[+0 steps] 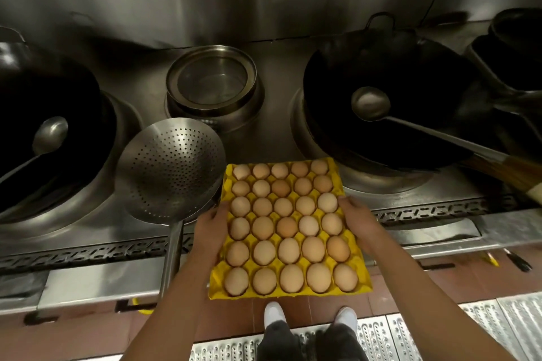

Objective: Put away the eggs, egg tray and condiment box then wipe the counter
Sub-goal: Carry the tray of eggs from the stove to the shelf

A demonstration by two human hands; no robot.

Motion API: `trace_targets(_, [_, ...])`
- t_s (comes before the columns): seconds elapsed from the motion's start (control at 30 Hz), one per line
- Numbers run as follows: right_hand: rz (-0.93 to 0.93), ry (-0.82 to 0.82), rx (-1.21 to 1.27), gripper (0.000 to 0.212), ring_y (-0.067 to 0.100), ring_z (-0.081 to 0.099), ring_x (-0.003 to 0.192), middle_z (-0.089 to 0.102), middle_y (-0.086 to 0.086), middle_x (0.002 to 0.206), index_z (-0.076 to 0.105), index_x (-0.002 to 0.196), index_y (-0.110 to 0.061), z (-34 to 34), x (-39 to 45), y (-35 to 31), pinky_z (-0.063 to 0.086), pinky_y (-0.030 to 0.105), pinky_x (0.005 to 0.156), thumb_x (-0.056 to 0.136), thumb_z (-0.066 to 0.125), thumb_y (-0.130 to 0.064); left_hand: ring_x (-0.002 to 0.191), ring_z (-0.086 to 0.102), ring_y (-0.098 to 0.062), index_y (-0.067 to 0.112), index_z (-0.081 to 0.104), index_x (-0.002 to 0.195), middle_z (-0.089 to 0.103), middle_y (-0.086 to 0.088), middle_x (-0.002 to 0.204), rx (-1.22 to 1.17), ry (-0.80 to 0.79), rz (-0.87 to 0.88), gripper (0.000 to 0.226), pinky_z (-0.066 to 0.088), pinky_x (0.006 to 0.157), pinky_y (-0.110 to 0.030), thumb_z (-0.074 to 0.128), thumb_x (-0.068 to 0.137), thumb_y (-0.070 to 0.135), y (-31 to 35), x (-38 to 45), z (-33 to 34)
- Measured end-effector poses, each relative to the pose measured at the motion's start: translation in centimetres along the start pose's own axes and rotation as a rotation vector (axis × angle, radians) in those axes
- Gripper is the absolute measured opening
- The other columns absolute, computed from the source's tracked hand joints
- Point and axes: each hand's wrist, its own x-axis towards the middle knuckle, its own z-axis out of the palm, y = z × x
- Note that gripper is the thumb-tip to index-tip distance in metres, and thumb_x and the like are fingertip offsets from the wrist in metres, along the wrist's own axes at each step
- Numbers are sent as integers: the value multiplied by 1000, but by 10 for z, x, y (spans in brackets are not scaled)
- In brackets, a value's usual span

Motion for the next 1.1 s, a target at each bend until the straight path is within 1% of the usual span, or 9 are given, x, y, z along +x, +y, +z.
trace_targets(0.07, [0, 10, 6, 38, 33, 61, 113, 65, 16, 122, 59, 127, -10, -5, -12, 2, 49, 52, 100, 103, 44, -36, 103, 65, -26, 18, 72, 103, 71, -9, 106, 25, -12, 14, 32, 52, 97, -47, 50, 101, 41, 1, -7, 1])
trace_targets(0.2, [-32, 42, -7, 37, 31, 61, 113, 66, 15, 122, 62, 124, -7, -18, -38, 4, 49, 46, 100, 105, 41, -31, 92, 64, -18, 23, 70, 97, 69, 3, 92, 30, -38, 56, 28, 53, 85, -38, 50, 101, 42, 7, -23, 6])
trace_targets(0.37, [-46, 106, -29, 25, 13, 58, 86, 63, 6, 107, 60, 109, -18, -39, -66, 7, 44, 24, 66, 105, 41, -33, 95, 66, -22, 27, 69, 90, 71, 0, 94, 37, -92, 88, 26, 54, 90, -43, 52, 100, 44, 22, -46, 11])
trace_targets(0.5, [-71, 132, -34, 36, 18, 56, 97, 61, 8, 112, 61, 121, -11, -60, -85, 7, 41, 27, 79, 105, 40, -35, 92, 64, -19, 32, 66, 83, 68, 5, 90, 41, -84, 155, 26, 51, 86, -38, 50, 100, 44, 36, -69, 21])
trace_targets(0.67, [-83, 163, 41, 32, 13, 59, 84, 63, 6, 108, 60, 119, -14, -97, -113, 9, 46, 27, 67, 104, 41, -36, 87, 65, -17, 27, 70, 83, 71, 1, 89, 9, -104, 150, 26, 50, 74, -34, 54, 97, 42, 52, -105, 41])
trace_targets(0.8, [-110, 220, 97, 29, 26, 63, 103, 67, 10, 110, 63, 106, -15, -134, -140, 18, 51, 43, 95, 103, 45, -37, 83, 65, -17, 21, 73, 80, 73, 1, 83, 39, -128, 186, 27, 49, 68, -31, 57, 92, 38, 63, -136, 62])
trace_targets(0.9, [-105, 256, 175, 27, 29, 65, 103, 70, 12, 107, 65, 100, -17, -161, -162, 29, 52, 48, 95, 102, 47, -37, 72, 63, -10, 18, 73, 68, 70, 10, 61, 57, -124, 233, 29, 44, 58, -26, 60, 89, 34, 72, -160, 81])
trace_targets(0.97, [-111, 269, 222, 31, 28, 66, 101, 71, 10, 107, 66, 110, -15, -179, -176, 35, 53, 48, 95, 102, 46, -37, 70, 65, -12, 17, 73, 66, 71, 10, 60, 60, -158, 246, 32, 45, 58, -27, 59, 89, 34, 78, -177, 94])
trace_targets(1.1, [-112, 325, 290, 27, 28, 67, 100, 71, 7, 101, 65, 100, -20, -217, -206, 51, 53, 49, 95, 102, 46, -40, 75, 71, -19, 28, 77, 72, 76, 4, 71, 77, -255, 278, 26, 55, 66, -33, 58, 87, 37, 87, -210, 125])
